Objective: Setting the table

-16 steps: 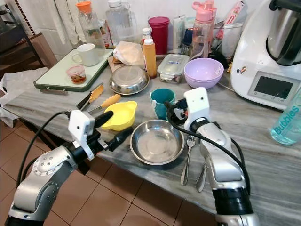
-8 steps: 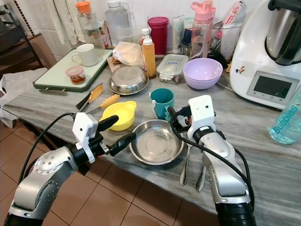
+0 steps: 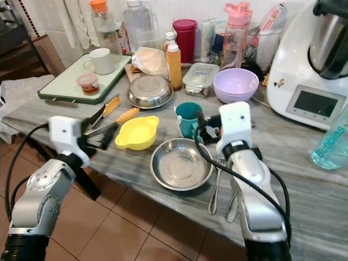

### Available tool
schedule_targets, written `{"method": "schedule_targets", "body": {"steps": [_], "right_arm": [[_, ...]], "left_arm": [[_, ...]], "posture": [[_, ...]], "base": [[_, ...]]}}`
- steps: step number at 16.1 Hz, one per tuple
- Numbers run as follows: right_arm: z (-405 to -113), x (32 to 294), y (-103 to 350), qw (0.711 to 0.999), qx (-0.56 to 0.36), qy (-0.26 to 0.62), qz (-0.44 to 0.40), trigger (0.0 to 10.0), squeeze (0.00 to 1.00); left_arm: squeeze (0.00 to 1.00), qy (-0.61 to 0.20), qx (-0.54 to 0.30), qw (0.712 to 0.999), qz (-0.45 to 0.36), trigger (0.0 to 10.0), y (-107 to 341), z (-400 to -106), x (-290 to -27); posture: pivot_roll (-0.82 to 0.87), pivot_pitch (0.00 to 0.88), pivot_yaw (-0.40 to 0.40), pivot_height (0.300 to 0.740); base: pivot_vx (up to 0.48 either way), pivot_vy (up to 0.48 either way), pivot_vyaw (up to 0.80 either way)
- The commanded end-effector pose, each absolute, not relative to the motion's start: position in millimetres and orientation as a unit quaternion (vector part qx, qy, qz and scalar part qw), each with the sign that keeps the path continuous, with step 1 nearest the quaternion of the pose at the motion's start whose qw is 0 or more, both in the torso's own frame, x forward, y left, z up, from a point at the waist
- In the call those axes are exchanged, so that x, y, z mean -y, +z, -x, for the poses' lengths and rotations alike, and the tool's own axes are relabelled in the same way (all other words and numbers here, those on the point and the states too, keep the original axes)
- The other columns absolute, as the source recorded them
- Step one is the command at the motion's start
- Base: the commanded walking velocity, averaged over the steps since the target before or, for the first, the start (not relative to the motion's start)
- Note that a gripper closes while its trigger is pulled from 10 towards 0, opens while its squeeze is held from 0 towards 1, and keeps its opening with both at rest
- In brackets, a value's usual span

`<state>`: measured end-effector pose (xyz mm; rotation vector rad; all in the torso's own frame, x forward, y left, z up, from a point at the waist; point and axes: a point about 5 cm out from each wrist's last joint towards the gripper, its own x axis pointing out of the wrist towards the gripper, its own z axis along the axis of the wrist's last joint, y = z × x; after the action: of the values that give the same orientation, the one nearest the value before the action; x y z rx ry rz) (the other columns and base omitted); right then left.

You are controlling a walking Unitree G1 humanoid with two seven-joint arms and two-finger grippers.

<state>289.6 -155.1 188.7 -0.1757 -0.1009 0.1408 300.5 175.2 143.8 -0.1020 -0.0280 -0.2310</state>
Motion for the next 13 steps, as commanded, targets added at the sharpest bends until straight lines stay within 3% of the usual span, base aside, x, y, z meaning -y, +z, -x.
{"method": "schedule_targets", "body": {"steps": [1, 2, 3, 4, 5, 13], "right_arm": [[-286.2, 153.3, 194.2, 0.991, 0.066, 0.072, 0.088, 10.0, 1.00], [-284.7, 150.6, 197.4, 0.989, 0.078, 0.077, 0.096, 10.0, 1.00], [-284.5, 146.0, 203.1, 0.986, 0.092, 0.084, 0.107, 10.0, 0.35], [-285.2, 143.9, 205.4, 0.985, 0.097, 0.086, 0.110, 10.0, 0.06], [-286.3, 141.8, 205.5, 0.985, 0.097, 0.089, 0.108, 10.0, 0.00], [-286.7, 132.5, 199.4, 0.985, 0.089, 0.107, 0.104, 10.0, 0.00]], "left_arm": [[0.00, -0.071, 0.011, 0.997, 0.039, 10.0, 138.3, -298.4, -184.6], [0.00, -0.058, 0.009, 0.998, 0.036, 10.0, 134.4, -295.4, -185.9], [0.00, -0.062, 0.005, 0.997, 0.044, 10.0, 131.8, -292.0, -182.0], [0.00, -0.063, 0.005, 0.997, 0.043, 10.0, 131.3, -290.9, -179.3], [0.00, -0.061, 0.006, 0.997, 0.041, 10.0, 131.5, -292.0, -176.8], [0.00, -0.049, 0.015, 0.998, 0.034, 10.0, 138.0, -298.5, -178.5]], "posture": [[-0.08, 0.000, 0.054, 0.740], [-0.08, 0.000, 0.052, 0.740], [-0.07, 0.000, 0.048, 0.740], [-0.07, 0.000, 0.046, 0.740], [-0.07, 0.000, 0.046, 0.740], [-0.06, 0.000, 0.049, 0.740]], "base": [[0.000, 0.000, 0.00], [0.000, 0.000, 0.00], [0.000, 0.000, 0.52], [0.000, 0.000, 0.80], [0.000, 0.000, 0.80], [0.000, 0.000, 0.80]]}}
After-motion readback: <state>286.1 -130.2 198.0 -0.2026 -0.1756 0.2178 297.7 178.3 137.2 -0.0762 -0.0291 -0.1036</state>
